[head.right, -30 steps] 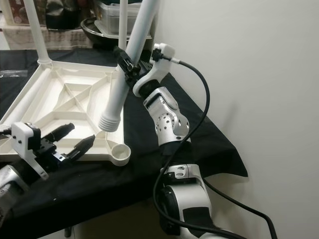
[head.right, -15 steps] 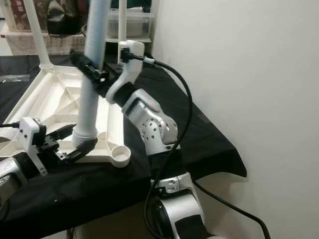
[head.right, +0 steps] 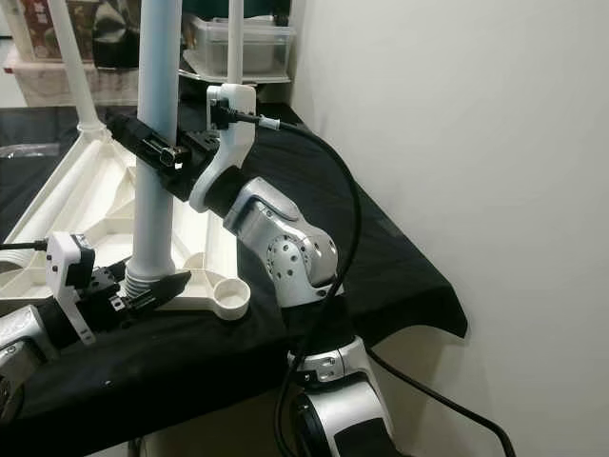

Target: Building children table

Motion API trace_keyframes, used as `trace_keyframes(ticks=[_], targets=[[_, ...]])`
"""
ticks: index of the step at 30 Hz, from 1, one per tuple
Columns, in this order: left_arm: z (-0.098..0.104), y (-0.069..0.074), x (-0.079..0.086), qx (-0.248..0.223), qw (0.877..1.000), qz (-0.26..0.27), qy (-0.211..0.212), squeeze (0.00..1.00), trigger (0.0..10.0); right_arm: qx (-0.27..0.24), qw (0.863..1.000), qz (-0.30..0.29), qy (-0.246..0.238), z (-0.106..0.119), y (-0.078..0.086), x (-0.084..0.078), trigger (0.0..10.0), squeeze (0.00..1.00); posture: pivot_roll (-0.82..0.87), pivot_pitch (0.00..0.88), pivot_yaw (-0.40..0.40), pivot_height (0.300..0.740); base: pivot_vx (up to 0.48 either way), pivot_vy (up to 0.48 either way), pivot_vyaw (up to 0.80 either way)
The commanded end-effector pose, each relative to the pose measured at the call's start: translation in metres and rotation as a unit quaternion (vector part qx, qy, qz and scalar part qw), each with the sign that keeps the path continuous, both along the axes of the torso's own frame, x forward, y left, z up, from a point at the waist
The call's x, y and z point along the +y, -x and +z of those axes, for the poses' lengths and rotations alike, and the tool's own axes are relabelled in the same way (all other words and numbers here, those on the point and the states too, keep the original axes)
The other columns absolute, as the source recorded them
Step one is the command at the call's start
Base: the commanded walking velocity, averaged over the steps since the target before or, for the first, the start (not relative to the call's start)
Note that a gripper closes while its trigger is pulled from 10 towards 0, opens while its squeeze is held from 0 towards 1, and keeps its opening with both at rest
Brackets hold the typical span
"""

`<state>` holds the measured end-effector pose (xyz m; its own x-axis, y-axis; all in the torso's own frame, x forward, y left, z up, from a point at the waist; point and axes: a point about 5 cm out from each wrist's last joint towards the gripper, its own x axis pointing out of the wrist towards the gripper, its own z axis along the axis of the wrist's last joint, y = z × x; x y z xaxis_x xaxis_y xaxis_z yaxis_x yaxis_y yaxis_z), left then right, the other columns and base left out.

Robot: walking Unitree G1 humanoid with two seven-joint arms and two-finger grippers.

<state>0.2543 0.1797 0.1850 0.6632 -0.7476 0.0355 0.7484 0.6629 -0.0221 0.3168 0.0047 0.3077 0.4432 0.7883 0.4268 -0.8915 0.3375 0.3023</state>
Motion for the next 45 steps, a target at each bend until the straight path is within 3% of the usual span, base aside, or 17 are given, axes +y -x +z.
trace_keyframes(ticks=[1, 3, 4, 5, 7, 8, 15, 16, 18, 19, 22, 23, 30, 31, 34, 35, 45], targets=[[-0.008, 0.002, -0.002, 0.016, 1.000, -0.014, -0.011, 0.00, 0.0, 0.011, 0.999, 0.033, -0.040, 0.001, 0.012, 0.013, 0.0, 0.00, 0.11, 0.000, -0.114, 0.740, 0.000, 0.000, 0.00], [-0.008, 0.002, -0.001, 0.012, 1.000, -0.011, -0.026, 0.00, 0.0, 0.005, 0.999, 0.035, -0.028, 0.001, 0.011, 0.012, 0.0, 0.00, 0.11, 0.000, -0.114, 0.740, 0.000, 0.000, 0.00], [-0.008, 0.001, 0.000, 0.009, 0.999, -0.008, -0.037, 0.00, 1.9, 0.001, 0.999, 0.036, -0.019, 0.001, 0.012, 0.012, 10.0, 0.00, 0.11, 0.000, -0.114, 0.740, 0.000, 0.000, 0.00], [-0.008, 0.003, 0.002, 0.004, 0.998, -0.014, -0.066, 0.00, 6.0, -0.016, 0.998, 0.060, 0.003, 0.001, 0.014, 0.011, 10.0, 0.00, 0.11, 0.000, -0.118, 0.740, 0.000, 0.000, 0.00], [-0.008, 0.003, 0.002, 0.004, 0.998, -0.014, -0.066, 0.00, 6.0, -0.016, 0.998, 0.060, 0.003, 0.001, 0.014, 0.011, 10.0, 0.00, 0.11, 0.000, -0.118, 0.740, 0.000, 0.000, 0.00], [-0.008, 0.005, 0.005, -0.002, 0.995, -0.021, -0.096, 0.00, 10.0, -0.026, 0.996, 0.077, 0.020, -0.001, 0.014, 0.008, 10.0, 1.00, 0.12, 0.000, -0.121, 0.740, 0.000, 0.000, 0.00], [-0.004, 0.018, 0.014, -0.010, 0.982, -0.069, -0.175, 0.00, 10.0, -0.048, 0.985, 0.128, 0.104, -0.019, 0.015, 0.001, 10.0, 0.69, 0.13, 0.000, -0.129, 0.740, 0.000, 0.000, 0.00], [-0.003, 0.021, 0.015, -0.010, 0.980, -0.077, -0.185, 0.00, 10.0, -0.048, 0.982, 0.140, 0.118, -0.022, 0.017, 0.001, 10.0, 0.00, 0.13, 0.000, -0.129, 0.740, 0.000, 0.000, 0.00], [-0.003, 0.023, 0.016, -0.010, 0.978, -0.081, -0.192, 0.00, 10.0, -0.035, 0.981, 0.147, 0.119, -0.026, 0.017, 0.001, 10.0, 0.00, 0.13, 0.000, -0.131, 0.740, 0.000, 0.000, 0.00], [-0.002, 0.024, 0.016, -0.011, 0.977, -0.082, -0.195, 0.00, 10.0, -0.026, 0.982, 0.148, 0.112, -0.028, 0.016, 0.001, 4.4, 0.00, 0.13, 0.000, -0.132, 0.740, 0.000, 0.000, 0.00], [-0.002, 0.024, 0.016, -0.011, 0.977, -0.081, -0.195, 0.00, 10.0, -0.019, 0.983, 0.147, 0.106, -0.028, 0.015, 0.002, 4.4, 0.00, 0.13, 0.000, -0.132, 0.740, 0.000, 0.000, 0.00], [-0.003, 0.024, 0.014, -0.011, 0.978, -0.081, -0.191, 0.00, 10.0, -0.010, 0.986, 0.137, 0.093, -0.028, 0.013, 0.002, 0.0, 0.00, 0.13, 0.000, -0.131, 0.740, 0.000, 0.000, 0.00], [-0.012, 0.025, 0.011, -0.004, 0.978, -0.079, -0.191, 0.00, 10.0, 0.003, 0.991, 0.123, 0.060, -0.024, 0.008, -0.001, 0.0, 0.00, 0.12, 0.000, -0.128, 0.740, 0.000, 0.000, 0.00], [-0.012, 0.023, 0.013, -0.008, 0.978, -0.070, -0.194, 0.73, 10.0, 0.002, 0.990, 0.125, 0.058, -0.023, 0.009, -0.002, 0.0, 0.00, 0.12, 0.000, -0.128, 0.740, 0.000, 0.000, 0.00], [-0.013, 0.021, 0.014, -0.011, 0.979, -0.064, -0.196, 0.73, 10.0, 0.001, 0.990, 0.126, 0.056, -0.023, 0.009, -0.002, 0.0, 0.00, 0.12, 0.000, -0.128, 0.740, 0.000, 0.000, 0.00], [-0.014, 0.021, 0.016, -0.008, 0.979, -0.062, -0.195, 1.00, 10.0, 0.000, 0.990, 0.128, 0.055, -0.023, 0.010, -0.003, 0.0, 0.00, 0.12, 0.000, -0.128, 0.740, 0.000, 0.000, 0.00], [-0.001, 0.016, 0.040, -0.032, 0.984, 0.028, -0.171, 1.00, 10.0, -0.015, 0.996, 0.060, 0.059, -0.018, -0.016, -0.032, 0.0, 0.00, 0.14, 0.000, -0.140, 0.740, 0.000, 0.000, 0.00]])
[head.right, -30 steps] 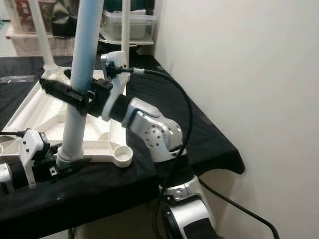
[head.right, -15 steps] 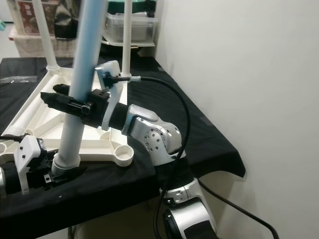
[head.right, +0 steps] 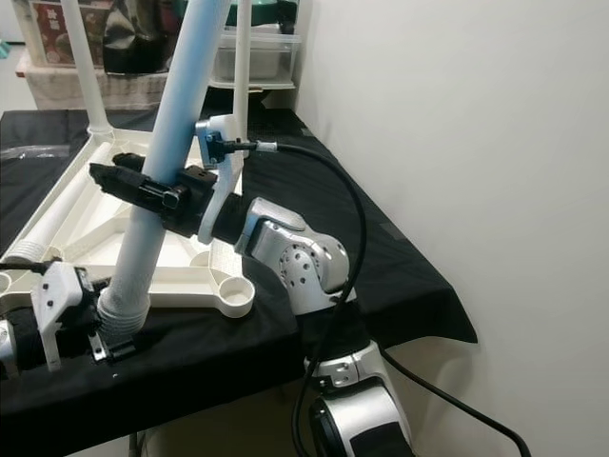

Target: Building children table

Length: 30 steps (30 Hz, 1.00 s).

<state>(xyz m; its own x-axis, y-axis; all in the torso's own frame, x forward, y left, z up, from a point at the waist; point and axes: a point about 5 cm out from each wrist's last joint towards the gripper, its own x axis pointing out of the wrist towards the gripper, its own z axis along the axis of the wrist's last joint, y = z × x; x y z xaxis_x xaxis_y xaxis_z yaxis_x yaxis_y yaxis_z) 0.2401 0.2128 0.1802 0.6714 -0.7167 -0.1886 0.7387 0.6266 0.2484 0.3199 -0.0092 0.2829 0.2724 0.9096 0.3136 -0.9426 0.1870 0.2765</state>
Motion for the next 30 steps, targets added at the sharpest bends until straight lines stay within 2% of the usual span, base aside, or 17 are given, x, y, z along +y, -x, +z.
trace_keyframes(ticks=[1, 3, 4, 5, 6, 7, 9, 10, 12, 15, 19, 24, 26, 30], targets=[[0.006, 0.004, 0.011, -0.017, 0.999, 0.039, 0.003, 1.00, 10.0, -0.029, 0.998, -0.059, -0.001, 0.007, -0.020, -0.026, 0.0, 0.00, 0.14, 0.000, -0.140, 0.740, 0.000, 0.000, 0.00], [0.006, 0.004, 0.011, -0.017, 0.999, 0.039, 0.003, 1.00, 10.0, -0.029, 0.998, -0.059, -0.001, 0.007, -0.020, -0.026, 0.0, 0.00, 0.14, 0.000, -0.140, 0.740, 0.000, 0.000, 0.00], [0.011, 0.007, 0.016, -0.030, 0.998, 0.058, 0.006, 1.00, 10.0, -0.038, 0.995, -0.093, 0.019, 0.004, -0.030, -0.040, 0.0, 0.00, 0.14, 0.000, -0.143, 0.740, 0.000, 0.000, 0.00], [0.011, 0.007, 0.016, -0.030, 0.998, 0.058, 0.006, 1.00, 10.0, -0.038, 0.995, -0.093, 0.019, 0.004, -0.030, -0.040, 0.0, 0.00, 0.14, 0.000, -0.143, 0.740, 0.000, 0.000, 0.00], [0.015, 0.012, 0.019, -0.040, 0.996, 0.076, 0.017, 0.00, 10.0, -0.043, 0.991, -0.121, 0.039, 0.001, -0.038, -0.054, 0.0, 0.00, 0.14, 0.000, -0.147, 0.740, 0.000, 0.000, 0.00], [0.015, 0.012, 0.019, -0.040, 0.996, 0.076, 0.017, 0.00, 10.0, -0.043, 0.991, -0.121, 0.039, 0.001, -0.038, -0.054, 0.0, 0.00, 0.14, 0.000, -0.147, 0.740, 0.000, 0.000, 0.00], [0.017, 0.021, 0.021, -0.045, 0.994, 0.091, 0.037, 0.00, 10.0, -0.054, 0.982, -0.165, 0.074, -0.003, -0.049, -0.075, 0.0, 0.00, 0.14, 0.000, -0.148, 0.740, 0.000, 0.000, 0.00], [0.017, 0.021, 0.021, -0.045, 0.994, 0.091, 0.037, 0.00, 10.0, -0.054, 0.982, -0.165, 0.074, -0.003, -0.049, -0.075, 0.0, 0.00, 0.14, 0.000, -0.148, 0.740, 0.000, 0.000, 0.00], [0.012, 0.029, 0.015, -0.034, 0.993, 0.093, 0.070, 0.00, 10.0, -0.062, 0.974, -0.191, 0.104, -0.011, -0.055, -0.090, 0.0, 0.00, 0.13, 0.000, -0.151, 0.740, 0.000, 0.000, 0.00], [0.008, 0.034, 0.009, -0.024, 0.991, 0.094, 0.089, 0.00, 10.0, -0.069, 0.969, -0.199, 0.125, -0.019, -0.057, -0.096, 0.0, 0.00, 0.13, 0.000, -0.153, 0.740, 0.000, 0.000, 0.00], [0.004, 0.036, 0.003, -0.018, 0.989, 0.100, 0.108, 0.00, 10.0, -0.074, 0.968, -0.192, 0.147, -0.033, -0.060, -0.093, 0.0, 0.00, 0.13, 0.000, -0.159, 0.740, 0.000, 0.000, 0.00], [0.003, 0.036, 0.000, -0.016, 0.988, 0.100, 0.114, 0.00, 10.0, -0.080, 0.966, -0.188, 0.157, -0.040, -0.061, -0.086, 0.0, 0.00, 0.13, 0.000, -0.161, 0.740, 0.000, 0.000, 0.00], [0.002, 0.037, -0.003, -0.013, 0.988, 0.101, 0.117, 0.00, 10.0, -0.083, 0.966, -0.182, 0.163, -0.047, -0.061, -0.076, 0.0, 0.00, 0.14, 0.000, -0.165, 0.740, 0.000, 0.000, 0.00], [0.001, 0.042, -0.001, -0.008, 0.987, 0.108, 0.119, 0.00, 10.0, -0.089, 0.966, -0.171, 0.172, -0.053, -0.060, -0.068, 0.0, 0.00, 0.15, 0.000, -0.170, 0.740, 0.000, 0.000, 0.00]])
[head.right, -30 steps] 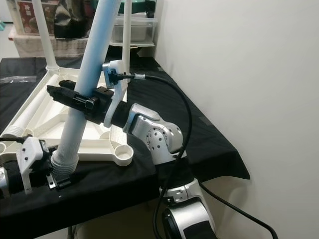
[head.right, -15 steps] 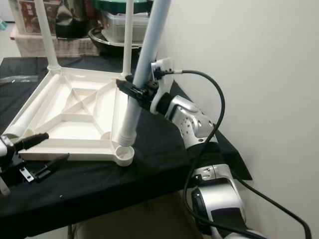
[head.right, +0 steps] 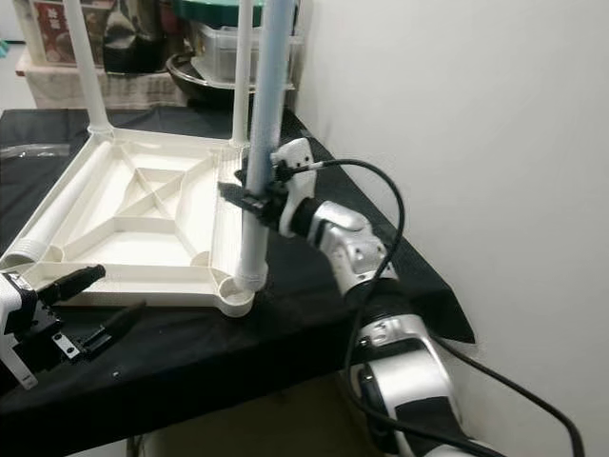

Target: Building children table

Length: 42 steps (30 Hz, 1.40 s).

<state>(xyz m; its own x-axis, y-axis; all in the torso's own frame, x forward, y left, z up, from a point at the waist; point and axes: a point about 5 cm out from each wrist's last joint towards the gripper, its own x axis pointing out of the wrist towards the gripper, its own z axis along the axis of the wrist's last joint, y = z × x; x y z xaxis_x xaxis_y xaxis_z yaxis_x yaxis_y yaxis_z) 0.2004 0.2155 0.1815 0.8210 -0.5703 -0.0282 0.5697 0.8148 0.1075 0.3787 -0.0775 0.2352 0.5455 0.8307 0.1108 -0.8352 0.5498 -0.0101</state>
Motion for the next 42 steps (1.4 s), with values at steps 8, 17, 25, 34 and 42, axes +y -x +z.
trace_keyframes(ticks=[8, 17, 25, 34, 42], targets=[[-0.003, 0.008, 0.000, 0.012, 1.000, 0.018, 0.014, 0.00, 10.0, -0.010, 0.999, 0.017, 0.044, -0.015, 0.000, 0.006, 0.0, 0.00, 0.16, 0.000, -0.177, 0.740, 0.000, 0.000, 0.00], [-0.003, 0.009, 0.004, 0.013, 0.999, 0.030, 0.014, 0.00, 10.0, -0.018, 0.995, 0.067, 0.070, -0.029, 0.013, 0.008, 0.0, 0.00, 0.16, 0.000, -0.176, 0.740, 0.000, 0.000, 0.00], [-0.003, 0.006, 0.005, 0.012, 0.999, 0.035, 0.017, 0.00, 10.0, -0.006, 0.992, 0.113, 0.058, -0.042, 0.031, 0.019, 0.0, 0.00, 0.15, 0.000, -0.169, 0.740, 0.000, 0.000, 0.00], [-0.003, 0.006, 0.006, 0.011, 0.999, 0.044, 0.024, 0.00, 10.0, 0.075, 0.993, 0.088, 0.013, -0.054, 0.022, 0.019, 0.0, 0.00, 0.16, 0.000, -0.184, 0.740, 0.000, 0.000, 0.00], [-0.005, 0.008, 0.006, 0.013, 0.998, 0.051, 0.032, 0.00, 10.0, 0.120, 0.990, 0.069, -0.019, -0.063, 0.012, 0.003, 0.0, 0.00, 0.16, 0.000, -0.191, 0.740, 0.000, 0.000, 0.00]])
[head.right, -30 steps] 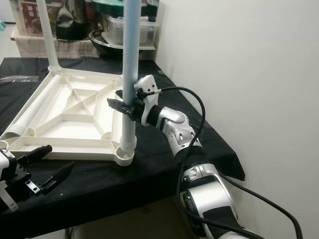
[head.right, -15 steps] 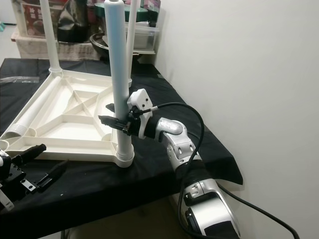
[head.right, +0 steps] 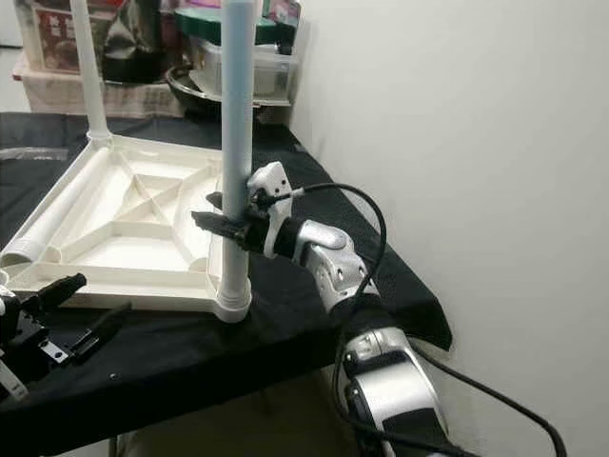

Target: Building children table

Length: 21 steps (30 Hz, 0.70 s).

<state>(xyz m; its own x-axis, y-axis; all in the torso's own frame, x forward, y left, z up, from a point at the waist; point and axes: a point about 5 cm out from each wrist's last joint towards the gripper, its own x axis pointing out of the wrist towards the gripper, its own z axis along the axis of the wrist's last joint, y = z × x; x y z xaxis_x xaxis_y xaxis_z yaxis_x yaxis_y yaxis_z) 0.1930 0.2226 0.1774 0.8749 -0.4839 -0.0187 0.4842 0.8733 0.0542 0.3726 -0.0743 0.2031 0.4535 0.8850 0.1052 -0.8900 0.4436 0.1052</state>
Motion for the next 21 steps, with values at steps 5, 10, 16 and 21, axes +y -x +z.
trace_keyframes(ticks=[5, 10, 16, 21], targets=[[-0.001, 0.001, -0.002, 0.003, 1.000, 0.003, 0.008, 0.00, 10.0, 0.074, 0.997, 0.011, 0.026, -0.043, 0.006, -0.006, 0.0, 0.00, 0.17, 0.000, -0.201, 0.740, 0.000, 0.000, 0.00], [-0.001, 0.003, 0.000, 0.004, 1.000, 0.005, 0.007, 0.00, 10.0, 0.064, 0.997, 0.018, 0.027, -0.045, 0.009, -0.004, 0.0, 0.00, 0.17, 0.000, -0.194, 0.740, 0.000, 0.000, 0.00], [0.000, 0.001, 0.000, 0.005, 1.000, 0.004, 0.004, 0.00, 10.0, 0.037, 0.998, 0.038, 0.046, -0.047, 0.014, 0.000, 0.0, 0.00, 0.17, 0.000, -0.188, 0.740, 0.000, 0.000, 0.00], [0.000, 0.001, 0.001, 0.004, 1.000, 0.003, 0.002, 0.00, 10.0, 0.035, 0.996, 0.043, 0.064, -0.048, 0.011, -0.003, 0.0, 0.00, 0.17, 0.000, -0.197, 0.740, 0.000, 0.000, 0.00]])
